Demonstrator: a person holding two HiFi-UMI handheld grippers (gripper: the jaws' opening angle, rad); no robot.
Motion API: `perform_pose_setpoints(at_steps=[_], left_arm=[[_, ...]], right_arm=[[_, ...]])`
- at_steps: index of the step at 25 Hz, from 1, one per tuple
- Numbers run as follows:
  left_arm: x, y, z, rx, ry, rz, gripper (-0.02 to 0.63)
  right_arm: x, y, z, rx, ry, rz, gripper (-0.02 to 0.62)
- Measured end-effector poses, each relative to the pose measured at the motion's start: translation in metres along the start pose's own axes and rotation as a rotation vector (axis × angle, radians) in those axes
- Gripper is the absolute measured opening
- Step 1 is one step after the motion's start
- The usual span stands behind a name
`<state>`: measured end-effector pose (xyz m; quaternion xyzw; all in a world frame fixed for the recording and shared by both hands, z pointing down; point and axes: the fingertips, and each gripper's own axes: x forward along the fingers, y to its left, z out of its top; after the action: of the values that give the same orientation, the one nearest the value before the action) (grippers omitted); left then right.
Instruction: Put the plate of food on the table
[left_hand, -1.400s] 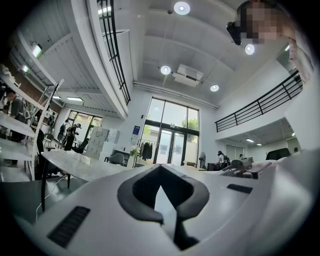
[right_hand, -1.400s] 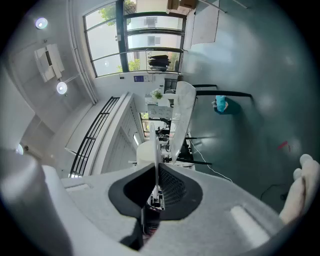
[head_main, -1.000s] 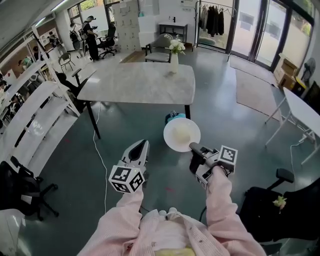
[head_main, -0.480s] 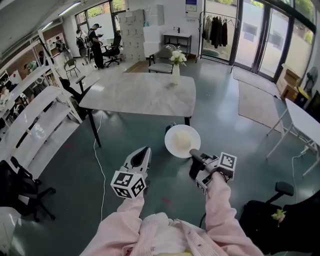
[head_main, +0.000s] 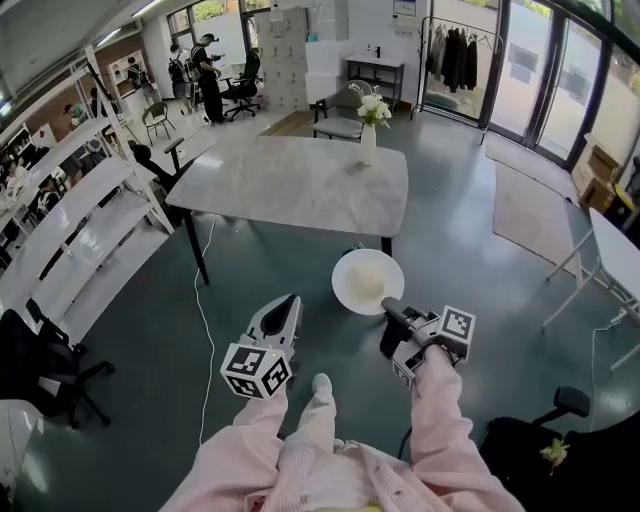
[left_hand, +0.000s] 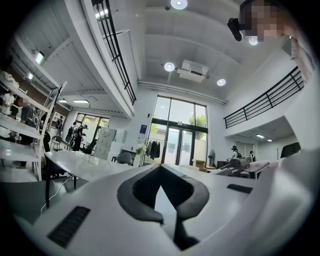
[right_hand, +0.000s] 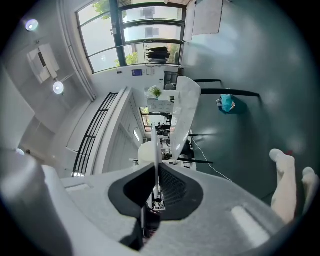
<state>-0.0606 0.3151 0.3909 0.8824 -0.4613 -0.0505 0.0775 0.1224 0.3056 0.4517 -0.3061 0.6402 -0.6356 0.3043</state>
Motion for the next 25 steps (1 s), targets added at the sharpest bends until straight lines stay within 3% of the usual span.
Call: perform_pose_setpoints(at_steps=[8,25], left_arm=[[0.056,0.046,-0.003,-0.023,0.000,0.039,-0.009],[0.207,0.166,0.015,-0.056,0.030,0.037,-0.009]], right_arm=[[0.057,-0.013,0.040,0.018,0.021,-0.013,0.020],[0.211,-0.016,0.140,0.023,0.034,-0.025,0.020]])
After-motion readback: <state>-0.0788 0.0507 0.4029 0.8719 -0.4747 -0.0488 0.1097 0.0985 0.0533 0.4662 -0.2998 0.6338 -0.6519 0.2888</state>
